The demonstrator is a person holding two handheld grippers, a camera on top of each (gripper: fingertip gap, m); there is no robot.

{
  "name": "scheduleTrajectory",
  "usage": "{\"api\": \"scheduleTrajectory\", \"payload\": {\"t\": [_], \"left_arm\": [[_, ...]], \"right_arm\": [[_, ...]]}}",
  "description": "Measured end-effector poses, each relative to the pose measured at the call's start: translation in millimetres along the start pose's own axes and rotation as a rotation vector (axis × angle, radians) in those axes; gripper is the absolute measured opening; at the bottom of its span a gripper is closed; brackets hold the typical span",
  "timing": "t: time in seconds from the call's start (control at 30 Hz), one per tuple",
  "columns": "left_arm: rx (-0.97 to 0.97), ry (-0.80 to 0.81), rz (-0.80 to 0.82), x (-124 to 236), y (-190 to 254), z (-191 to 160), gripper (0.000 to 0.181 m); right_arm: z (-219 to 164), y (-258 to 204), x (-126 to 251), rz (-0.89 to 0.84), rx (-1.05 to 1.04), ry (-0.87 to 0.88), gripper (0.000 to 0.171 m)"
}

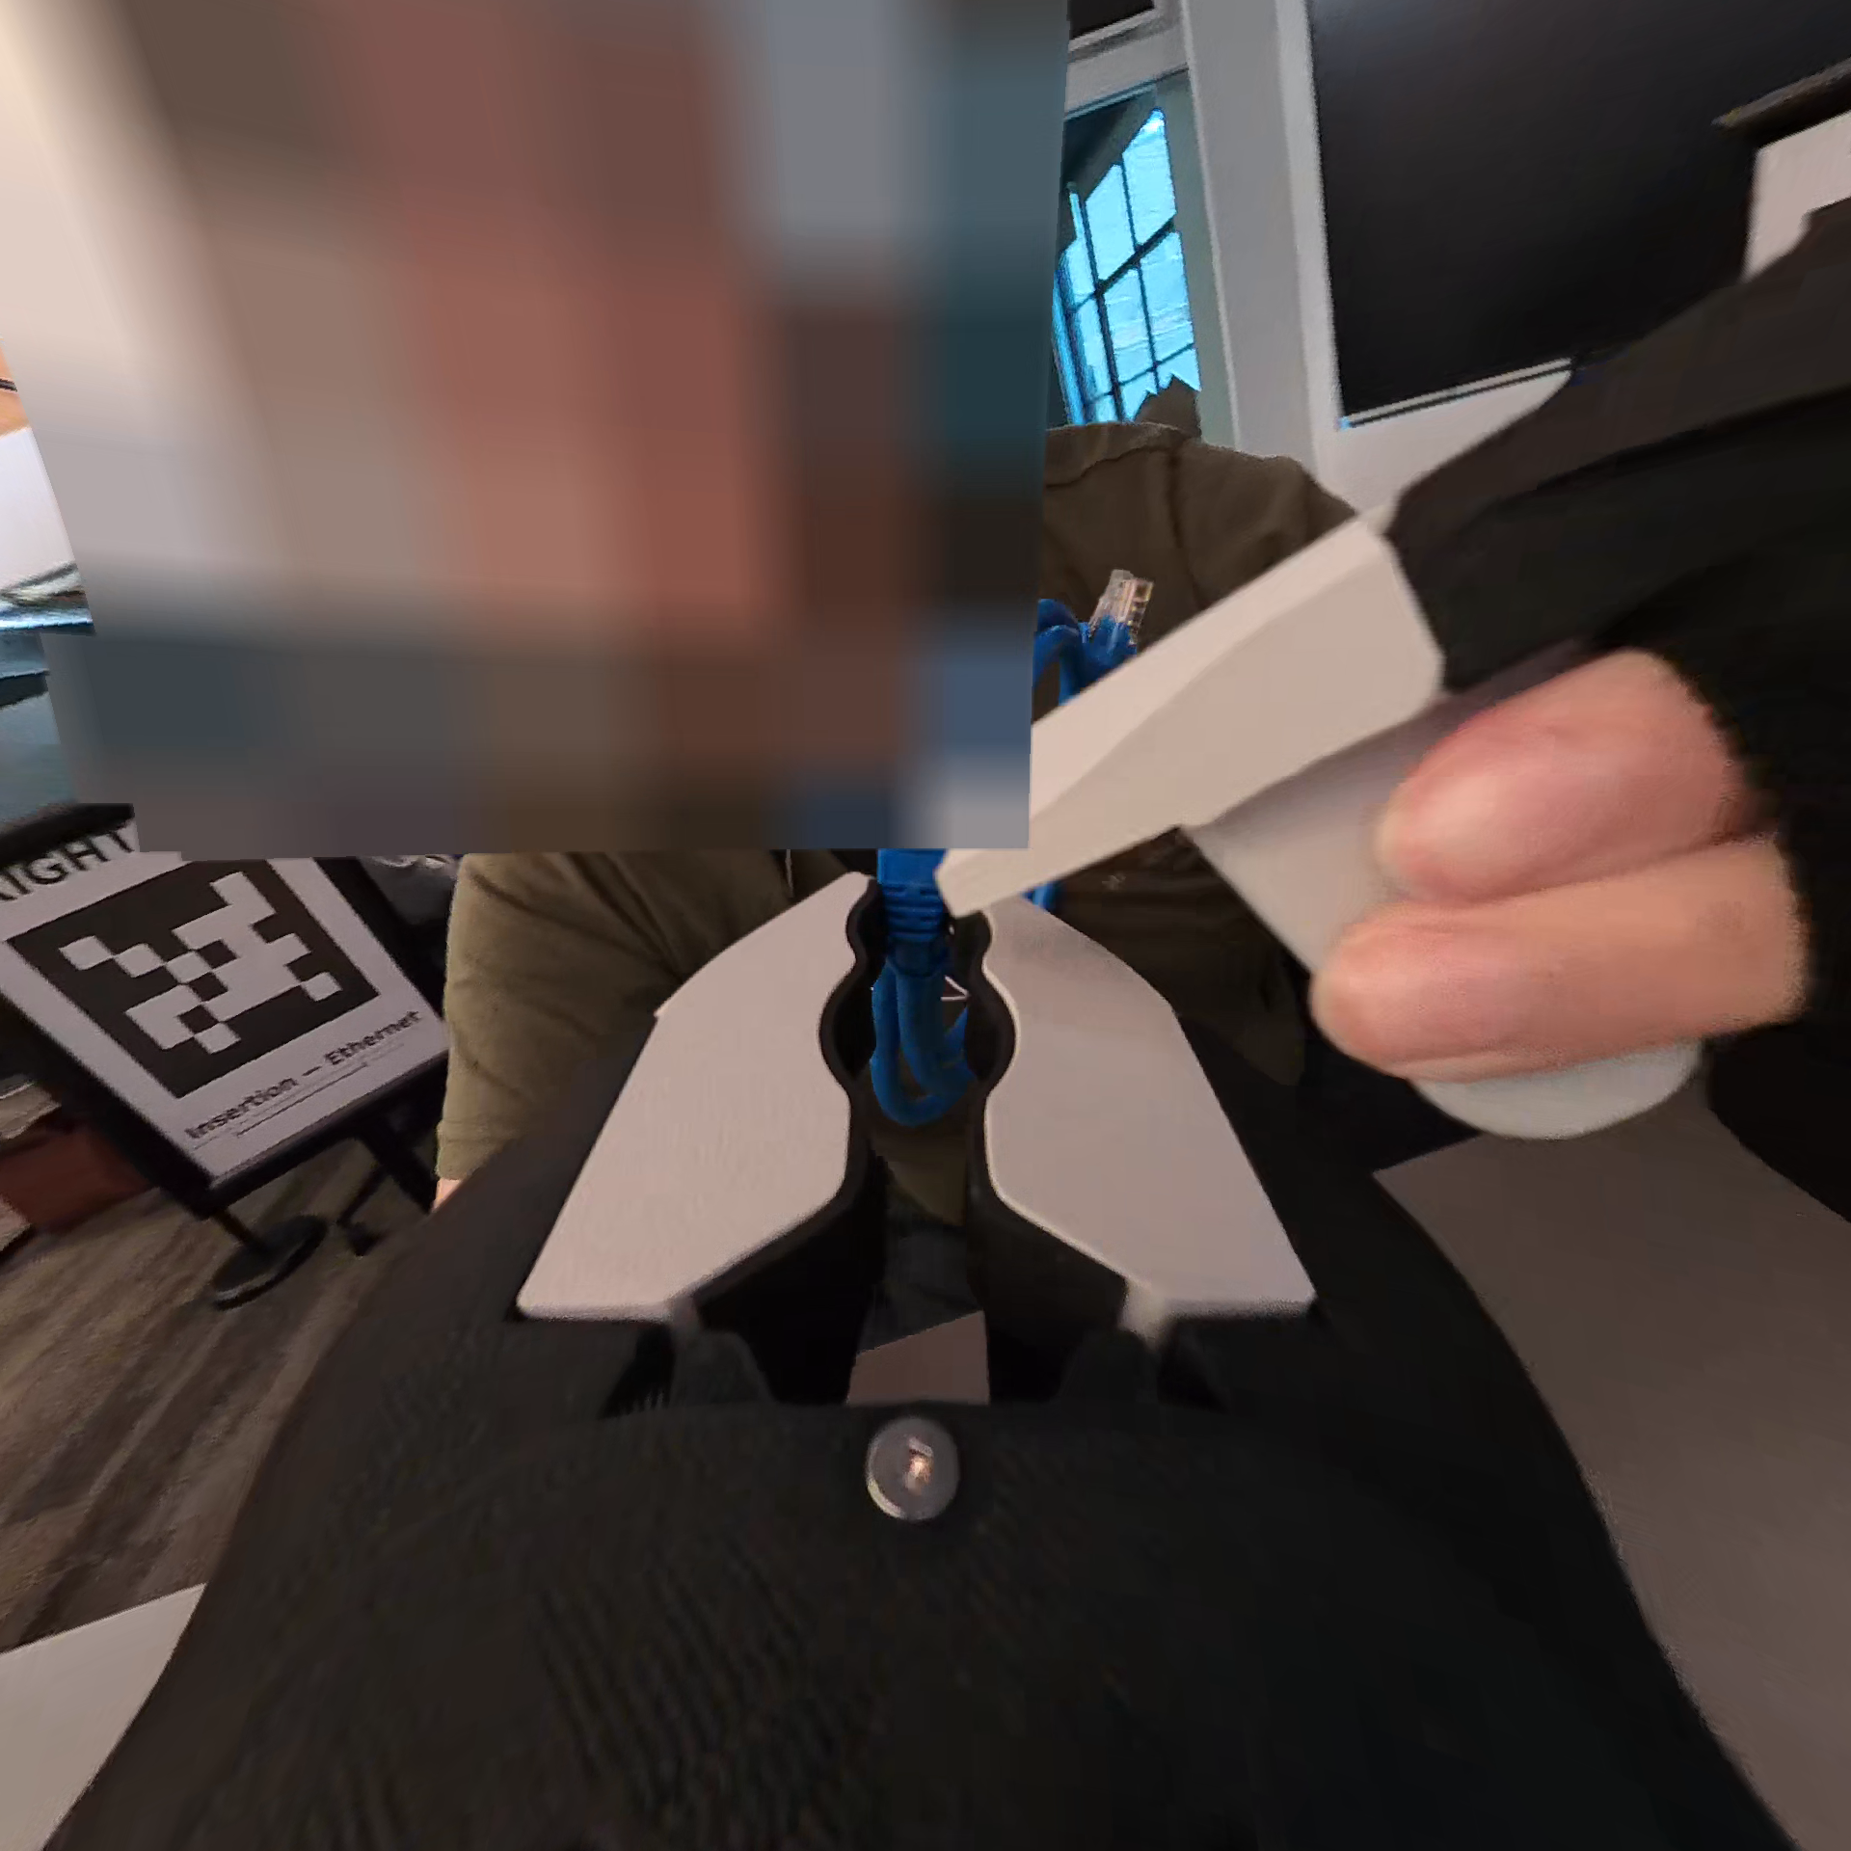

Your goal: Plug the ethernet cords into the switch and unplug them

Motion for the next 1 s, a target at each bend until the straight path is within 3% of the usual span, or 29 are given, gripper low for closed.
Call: {"api": "scheduleTrajectory", "payload": {"t": [0.33,0.7,1.0], "left_arm": [[-0.174,0.033,-0.078,-15,20,6,0.019],[-0.213,0.011,-0.164,-21,37,3,0.017],[-0.303,-0.016,-0.142,-23,42,6,0.014]], "right_arm": [[-10,-1,-14,0.238,-0.058,0.012,0.013],[-24,3,-27,0.388,-0.181,-0.021,0.011],[-23,5,-27,0.454,-0.248,0.009,0.012]]}}
Point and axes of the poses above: each gripper's, where its closed fingertips meet, x back along the fingers, z out of its top, y = z × x across the jaws, the point moved 2 cm from there along x, back along the fingers
